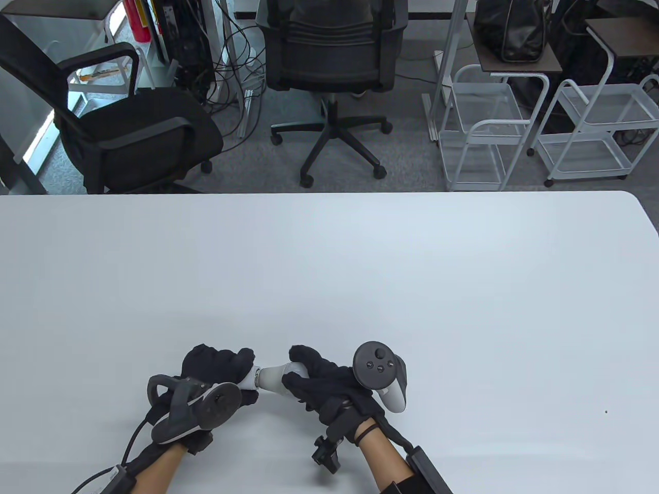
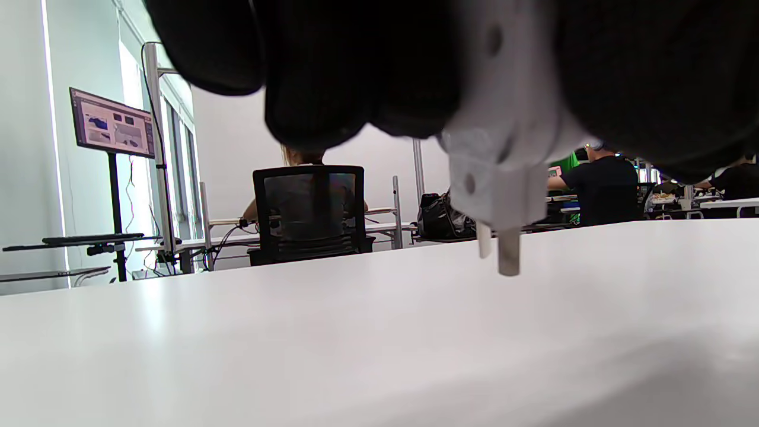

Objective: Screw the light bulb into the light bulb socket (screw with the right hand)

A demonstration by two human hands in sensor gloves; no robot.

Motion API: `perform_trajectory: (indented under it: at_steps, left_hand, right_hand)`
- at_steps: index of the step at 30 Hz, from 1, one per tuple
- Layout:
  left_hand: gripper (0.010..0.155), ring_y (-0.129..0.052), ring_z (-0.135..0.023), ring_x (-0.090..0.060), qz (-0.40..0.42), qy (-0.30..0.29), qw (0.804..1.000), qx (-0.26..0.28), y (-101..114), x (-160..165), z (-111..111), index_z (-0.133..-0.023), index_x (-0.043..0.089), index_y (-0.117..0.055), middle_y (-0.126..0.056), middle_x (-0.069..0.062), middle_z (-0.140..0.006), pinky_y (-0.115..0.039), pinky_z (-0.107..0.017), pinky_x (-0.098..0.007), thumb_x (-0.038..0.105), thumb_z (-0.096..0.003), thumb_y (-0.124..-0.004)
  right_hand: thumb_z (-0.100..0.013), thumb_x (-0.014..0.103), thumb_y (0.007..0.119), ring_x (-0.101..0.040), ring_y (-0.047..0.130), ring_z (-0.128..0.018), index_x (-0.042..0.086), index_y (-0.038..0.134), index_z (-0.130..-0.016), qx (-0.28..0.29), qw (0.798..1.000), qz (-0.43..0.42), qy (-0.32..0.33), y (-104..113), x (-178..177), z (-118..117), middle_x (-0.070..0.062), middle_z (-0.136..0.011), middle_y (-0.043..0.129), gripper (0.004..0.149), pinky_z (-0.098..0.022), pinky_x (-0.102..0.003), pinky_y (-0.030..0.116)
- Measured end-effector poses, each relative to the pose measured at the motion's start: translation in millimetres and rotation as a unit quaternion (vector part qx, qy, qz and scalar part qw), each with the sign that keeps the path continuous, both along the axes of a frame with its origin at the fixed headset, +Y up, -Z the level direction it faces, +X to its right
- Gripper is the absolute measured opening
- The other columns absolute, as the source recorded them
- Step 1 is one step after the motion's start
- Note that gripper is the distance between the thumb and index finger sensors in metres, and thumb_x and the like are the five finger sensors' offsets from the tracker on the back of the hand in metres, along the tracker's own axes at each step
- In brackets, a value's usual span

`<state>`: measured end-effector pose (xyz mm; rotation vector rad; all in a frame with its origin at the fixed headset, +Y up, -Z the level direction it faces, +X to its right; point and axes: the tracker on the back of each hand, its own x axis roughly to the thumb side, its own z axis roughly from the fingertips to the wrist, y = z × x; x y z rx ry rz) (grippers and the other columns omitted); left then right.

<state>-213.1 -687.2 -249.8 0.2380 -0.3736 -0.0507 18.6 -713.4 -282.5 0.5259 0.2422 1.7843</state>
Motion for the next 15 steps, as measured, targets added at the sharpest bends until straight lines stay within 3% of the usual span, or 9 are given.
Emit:
perform_trajectory:
  at_steps: [3,5,6,8,12,15]
  left_hand:
    - [0.074,-0.087,-0.067,-0.017,-0.002,0.002,1.000,0.004,0,0,1,-0.099,0.030,-0.069,-0.088,0.000,-0.073,-0.063,-0.074,-0.055,0.060,-0.0341,-0.087]
    - [0.074,-0.086,-0.069,-0.017,-0.011,0.005,1.000,0.014,0,0,2,-0.100,0.030,-0.068,-0.087,0.000,-0.074,-0.064,-0.075,-0.054,0.060,-0.0349,-0.086]
    - [0.074,-0.085,-0.073,-0.019,-0.016,0.005,1.000,0.010,-1,0,1,-0.100,0.030,-0.066,-0.086,-0.001,-0.078,-0.063,-0.075,-0.054,0.060,-0.0358,-0.085]
    - [0.073,-0.071,-0.096,-0.028,-0.023,-0.003,1.000,-0.005,-2,2,1,-0.101,0.029,-0.065,-0.068,-0.004,-0.106,-0.058,-0.077,-0.057,0.059,-0.0372,-0.087]
    - [0.074,-0.086,-0.082,-0.025,-0.044,-0.014,0.999,-0.004,-1,8,4,-0.099,0.024,-0.068,-0.081,-0.008,-0.095,-0.065,-0.073,-0.057,0.058,-0.0378,-0.089]
    - [0.072,-0.088,-0.080,-0.027,-0.045,-0.013,0.999,-0.006,-1,9,3,-0.102,0.027,-0.066,-0.083,-0.009,-0.094,-0.066,-0.072,-0.059,0.056,-0.0400,-0.089]
  right_hand:
    - [-0.058,0.031,0.071,-0.048,0.089,-0.038,-0.013,0.053,-0.095,-0.036,0.999,-0.027,-0.008,-5,0,0,-0.053,-0.065,0.068,0.060,-0.019,-0.040,0.081]
    - [-0.059,0.032,0.070,-0.048,0.089,-0.039,-0.011,0.053,-0.096,-0.028,0.999,-0.022,-0.008,-6,-1,0,-0.051,-0.067,0.068,0.060,-0.021,-0.040,0.081]
    - [-0.059,0.032,0.070,-0.048,0.089,-0.040,-0.011,0.053,-0.096,-0.015,1.000,-0.013,-0.007,-5,-1,1,-0.050,-0.068,0.068,0.060,-0.021,-0.040,0.081]
    - [-0.059,0.033,0.069,-0.049,0.088,-0.043,-0.010,0.053,-0.097,-0.002,1.000,0.006,0.002,-4,-3,1,-0.049,-0.071,0.068,0.060,-0.024,-0.042,0.081]
    - [-0.061,0.031,0.067,-0.055,0.085,-0.049,-0.009,0.052,-0.100,-0.005,1.000,0.009,-0.001,-3,-1,2,-0.050,-0.075,0.066,0.058,-0.026,-0.050,0.079]
    - [-0.062,0.033,0.064,-0.060,0.082,-0.054,-0.009,0.050,-0.102,0.037,0.998,0.052,-0.015,6,3,3,-0.052,-0.081,0.063,0.060,-0.029,-0.060,0.076]
